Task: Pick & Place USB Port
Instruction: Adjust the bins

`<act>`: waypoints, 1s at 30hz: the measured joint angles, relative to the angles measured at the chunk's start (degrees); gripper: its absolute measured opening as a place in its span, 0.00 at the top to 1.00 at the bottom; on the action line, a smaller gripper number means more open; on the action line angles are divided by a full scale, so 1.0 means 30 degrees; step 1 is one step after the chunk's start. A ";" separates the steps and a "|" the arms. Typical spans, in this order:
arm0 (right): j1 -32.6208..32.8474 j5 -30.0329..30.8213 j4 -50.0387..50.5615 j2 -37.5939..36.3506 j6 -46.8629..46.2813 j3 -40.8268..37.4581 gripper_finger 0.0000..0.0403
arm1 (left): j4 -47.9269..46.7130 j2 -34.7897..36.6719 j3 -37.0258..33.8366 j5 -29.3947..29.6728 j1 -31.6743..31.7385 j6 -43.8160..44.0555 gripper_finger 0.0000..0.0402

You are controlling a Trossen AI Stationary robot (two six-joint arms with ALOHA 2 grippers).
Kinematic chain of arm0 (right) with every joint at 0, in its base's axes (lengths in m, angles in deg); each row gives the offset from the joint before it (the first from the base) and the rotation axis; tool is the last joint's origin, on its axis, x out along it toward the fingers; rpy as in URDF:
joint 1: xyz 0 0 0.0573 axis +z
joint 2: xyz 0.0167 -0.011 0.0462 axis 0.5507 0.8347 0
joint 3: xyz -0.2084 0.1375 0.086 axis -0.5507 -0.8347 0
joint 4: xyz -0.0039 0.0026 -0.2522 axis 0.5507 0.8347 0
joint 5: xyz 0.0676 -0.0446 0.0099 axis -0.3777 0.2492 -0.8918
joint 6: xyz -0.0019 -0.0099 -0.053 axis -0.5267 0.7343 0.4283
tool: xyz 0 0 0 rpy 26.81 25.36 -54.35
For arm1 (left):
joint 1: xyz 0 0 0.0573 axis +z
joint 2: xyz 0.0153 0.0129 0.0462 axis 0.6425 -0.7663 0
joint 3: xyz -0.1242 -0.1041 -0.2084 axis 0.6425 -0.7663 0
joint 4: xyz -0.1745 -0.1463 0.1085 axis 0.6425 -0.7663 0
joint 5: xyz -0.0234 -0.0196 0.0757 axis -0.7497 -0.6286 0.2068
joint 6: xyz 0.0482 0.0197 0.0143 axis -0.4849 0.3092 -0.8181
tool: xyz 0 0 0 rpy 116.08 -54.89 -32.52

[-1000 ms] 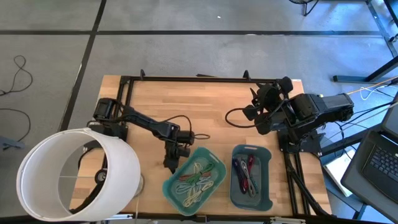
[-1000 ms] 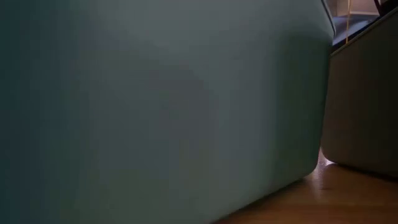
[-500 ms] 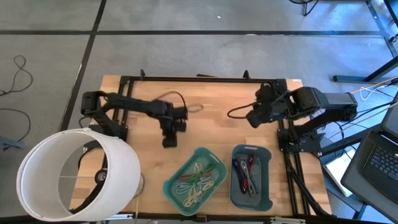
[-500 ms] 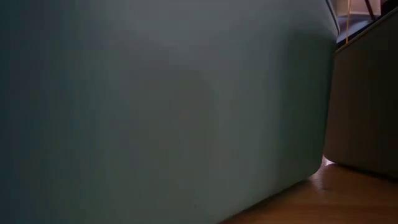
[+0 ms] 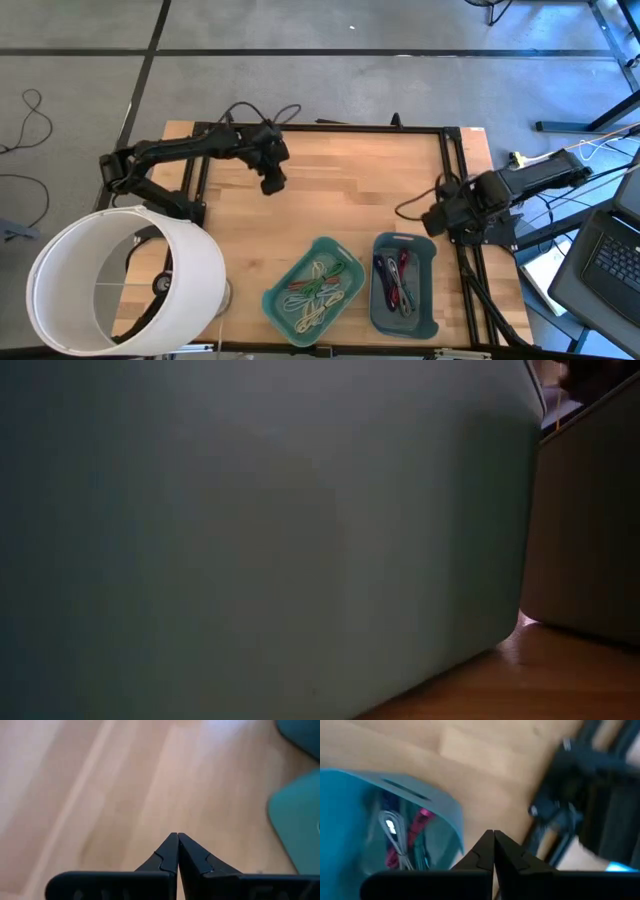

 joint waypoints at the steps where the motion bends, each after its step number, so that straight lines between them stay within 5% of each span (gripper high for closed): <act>1: 0.0503 -0.0509 -0.0034 -0.0118 -0.0890 -0.0366 0.98 | 0.0252 0.0064 0.0000 -0.0025 0.0232 -0.0146 1.00; 10: 0.5352 -0.4197 -0.1871 0.0005 -0.7417 -0.2837 0.99 | 0.0666 0.0071 0.0000 -0.0108 0.1757 -0.1420 1.00; 18: 0.9438 -0.1785 -0.8110 0.0792 -1.2926 -0.5000 1.00 | 0.0994 0.0071 0.0000 -0.0641 0.3057 -0.1669 1.00; 30: 1.0300 -0.2321 -1.2721 0.6109 -1.3058 -0.5043 1.00 | 0.0996 0.0057 0.0273 -0.1326 0.3427 -0.1796 1.00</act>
